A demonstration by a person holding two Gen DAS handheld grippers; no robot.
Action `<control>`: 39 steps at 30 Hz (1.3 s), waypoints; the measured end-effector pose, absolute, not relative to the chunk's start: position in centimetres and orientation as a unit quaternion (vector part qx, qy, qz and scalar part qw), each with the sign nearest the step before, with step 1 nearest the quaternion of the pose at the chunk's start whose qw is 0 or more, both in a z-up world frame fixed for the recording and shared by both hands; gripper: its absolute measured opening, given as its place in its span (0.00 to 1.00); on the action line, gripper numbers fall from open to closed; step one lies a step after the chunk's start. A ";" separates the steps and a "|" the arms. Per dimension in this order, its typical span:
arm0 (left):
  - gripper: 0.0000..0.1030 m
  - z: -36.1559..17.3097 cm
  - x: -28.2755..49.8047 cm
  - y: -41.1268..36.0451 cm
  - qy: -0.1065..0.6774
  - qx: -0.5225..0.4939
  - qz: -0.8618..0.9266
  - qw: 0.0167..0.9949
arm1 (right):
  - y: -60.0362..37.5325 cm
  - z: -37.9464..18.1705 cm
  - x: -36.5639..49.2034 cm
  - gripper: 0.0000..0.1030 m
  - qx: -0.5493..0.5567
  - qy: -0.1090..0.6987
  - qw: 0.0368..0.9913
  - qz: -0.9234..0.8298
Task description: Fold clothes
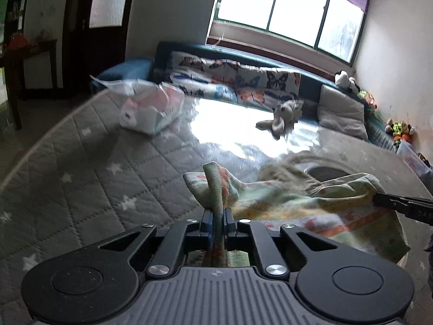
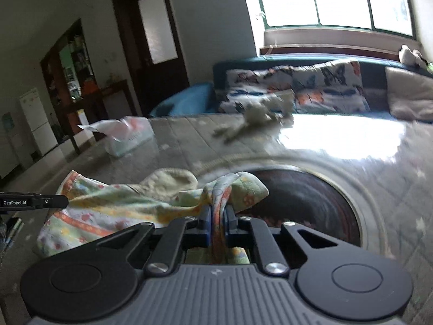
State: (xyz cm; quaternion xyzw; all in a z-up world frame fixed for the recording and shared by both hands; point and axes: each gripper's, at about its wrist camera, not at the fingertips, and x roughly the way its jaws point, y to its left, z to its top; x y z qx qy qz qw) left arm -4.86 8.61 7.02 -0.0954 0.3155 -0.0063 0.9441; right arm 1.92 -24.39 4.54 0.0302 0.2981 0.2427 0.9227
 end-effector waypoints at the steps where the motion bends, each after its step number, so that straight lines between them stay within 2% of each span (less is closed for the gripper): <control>1: 0.08 7.4 -5.2 8.9 0.311 -0.096 -0.002 0.946 | -23.9 4.9 1.9 0.07 0.028 0.294 0.923 0.248; 15: 0.07 11.5 -10.5 15.6 0.261 -0.111 0.085 0.955 | -15.2 8.0 2.8 0.07 0.000 0.256 0.908 0.333; 29: 0.07 8.6 -11.4 19.8 0.294 -0.143 0.141 0.934 | -8.4 6.0 5.2 0.07 -0.031 0.282 0.884 0.370; 39: 0.08 6.1 -11.2 20.9 0.330 -0.152 0.156 0.919 | -7.6 3.4 6.4 0.09 -0.045 0.319 0.880 0.350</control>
